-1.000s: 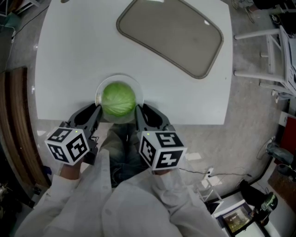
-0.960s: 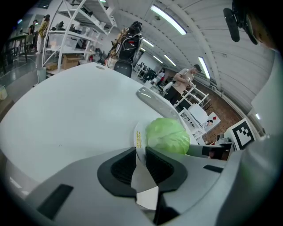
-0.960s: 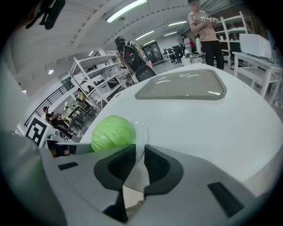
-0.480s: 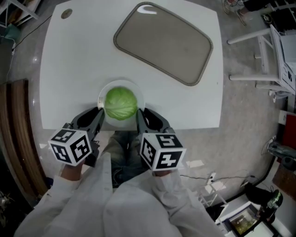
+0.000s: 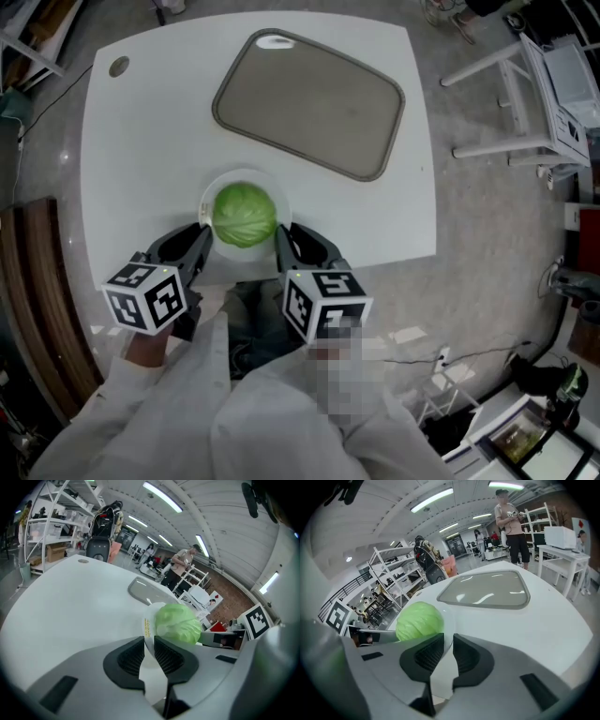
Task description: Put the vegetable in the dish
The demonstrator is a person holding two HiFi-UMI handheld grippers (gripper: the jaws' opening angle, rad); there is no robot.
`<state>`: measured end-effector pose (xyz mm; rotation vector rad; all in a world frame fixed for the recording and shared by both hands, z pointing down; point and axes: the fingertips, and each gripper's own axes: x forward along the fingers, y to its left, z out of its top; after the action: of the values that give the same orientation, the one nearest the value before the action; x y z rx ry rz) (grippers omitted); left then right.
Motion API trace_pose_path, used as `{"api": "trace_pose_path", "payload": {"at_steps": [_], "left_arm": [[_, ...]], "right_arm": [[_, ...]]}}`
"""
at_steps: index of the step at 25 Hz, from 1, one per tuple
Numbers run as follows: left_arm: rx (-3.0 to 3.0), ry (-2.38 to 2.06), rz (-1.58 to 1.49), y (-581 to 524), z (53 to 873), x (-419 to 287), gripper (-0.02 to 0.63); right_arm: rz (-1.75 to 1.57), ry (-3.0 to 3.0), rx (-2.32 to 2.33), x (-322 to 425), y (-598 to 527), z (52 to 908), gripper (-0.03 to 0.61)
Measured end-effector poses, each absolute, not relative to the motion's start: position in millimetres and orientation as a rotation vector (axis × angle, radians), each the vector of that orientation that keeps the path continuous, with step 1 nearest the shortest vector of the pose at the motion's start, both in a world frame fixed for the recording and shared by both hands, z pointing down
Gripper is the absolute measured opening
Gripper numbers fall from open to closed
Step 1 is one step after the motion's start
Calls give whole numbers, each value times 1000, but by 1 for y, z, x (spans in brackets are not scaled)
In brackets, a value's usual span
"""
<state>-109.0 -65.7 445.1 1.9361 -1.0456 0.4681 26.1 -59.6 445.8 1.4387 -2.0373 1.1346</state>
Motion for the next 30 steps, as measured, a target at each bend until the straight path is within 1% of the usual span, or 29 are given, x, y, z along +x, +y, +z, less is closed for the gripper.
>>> {"api": "trace_pose_path", "payload": {"at_steps": [10, 30], "left_arm": [[1966, -1006, 501, -91, 439, -88, 71], [1969, -1035, 436, -156, 414, 0, 67]], "right_arm": [[1139, -2036, 1492, 47, -82, 438, 67], [1106, -2090, 1493, 136, -150, 415, 67]]}}
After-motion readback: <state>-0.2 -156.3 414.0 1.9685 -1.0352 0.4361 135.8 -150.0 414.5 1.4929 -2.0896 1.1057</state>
